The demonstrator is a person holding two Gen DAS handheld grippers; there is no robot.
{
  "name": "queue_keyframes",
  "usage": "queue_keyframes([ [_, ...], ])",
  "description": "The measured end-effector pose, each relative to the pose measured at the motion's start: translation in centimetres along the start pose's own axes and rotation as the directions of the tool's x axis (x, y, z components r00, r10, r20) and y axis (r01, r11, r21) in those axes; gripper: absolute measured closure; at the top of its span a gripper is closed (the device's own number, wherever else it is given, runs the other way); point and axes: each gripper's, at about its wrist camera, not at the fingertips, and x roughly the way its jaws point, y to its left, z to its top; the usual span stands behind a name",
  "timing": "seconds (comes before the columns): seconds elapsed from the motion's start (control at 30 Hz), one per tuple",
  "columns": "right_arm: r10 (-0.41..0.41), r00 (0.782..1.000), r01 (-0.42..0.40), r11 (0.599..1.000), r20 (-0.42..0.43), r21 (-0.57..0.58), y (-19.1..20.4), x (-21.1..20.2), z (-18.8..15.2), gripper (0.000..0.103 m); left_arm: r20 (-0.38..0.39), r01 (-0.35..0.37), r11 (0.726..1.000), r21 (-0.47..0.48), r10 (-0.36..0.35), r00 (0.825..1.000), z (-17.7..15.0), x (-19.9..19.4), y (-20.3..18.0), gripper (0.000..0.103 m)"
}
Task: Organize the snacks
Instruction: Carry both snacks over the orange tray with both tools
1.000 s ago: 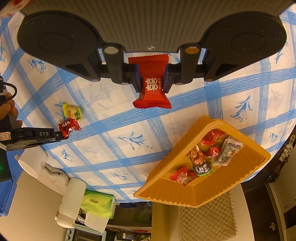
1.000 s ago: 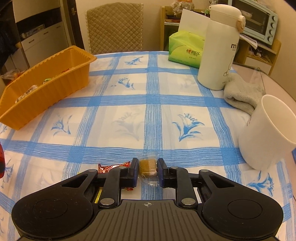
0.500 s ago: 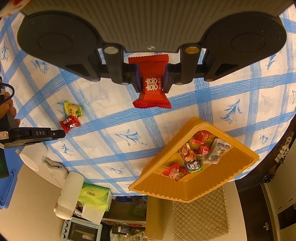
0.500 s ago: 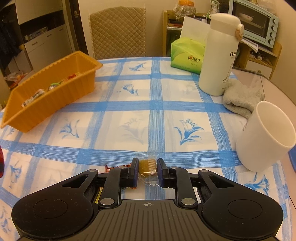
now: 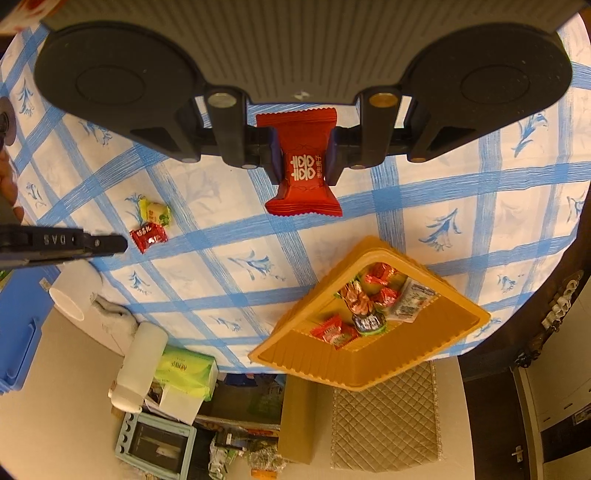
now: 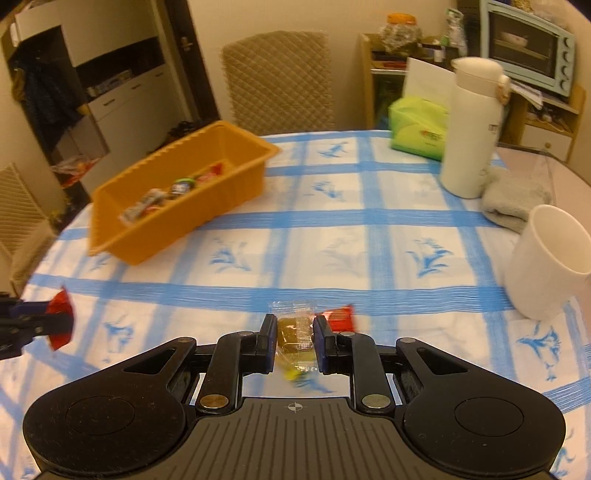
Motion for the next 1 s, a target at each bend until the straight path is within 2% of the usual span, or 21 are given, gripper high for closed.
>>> queue_keyframes([
  [0.3,0.131,0.991,-0.132,0.989,-0.016,-0.062,5.6,-1.2,0.2,0.082,0.033,-0.001,1.000,-0.029,0.002,0.999,0.1,-2.2,1.0,0.081],
  [0.53,0.196,0.981,-0.195,0.974,-0.007,-0.115,9.1,-1.4,1.7,0.082,0.061,-0.021,0.999,-0.034,0.023,0.998,1.0,-3.5,2.1,0.081],
  [0.77,0.218,0.976,-0.211,0.965,0.028,-0.155,11.2,-1.4,4.1,0.082,0.101,-0.027,0.999,-0.032,0.030,0.994,2.8,-4.0,3.4,0.081],
  [1.0,0.195,0.979,-0.183,0.968,0.053,-0.174,11.7,-0.2,6.7,0.082,0.121,-0.010,0.999,-0.033,0.014,0.993,4.7,-2.7,4.4,0.081],
])
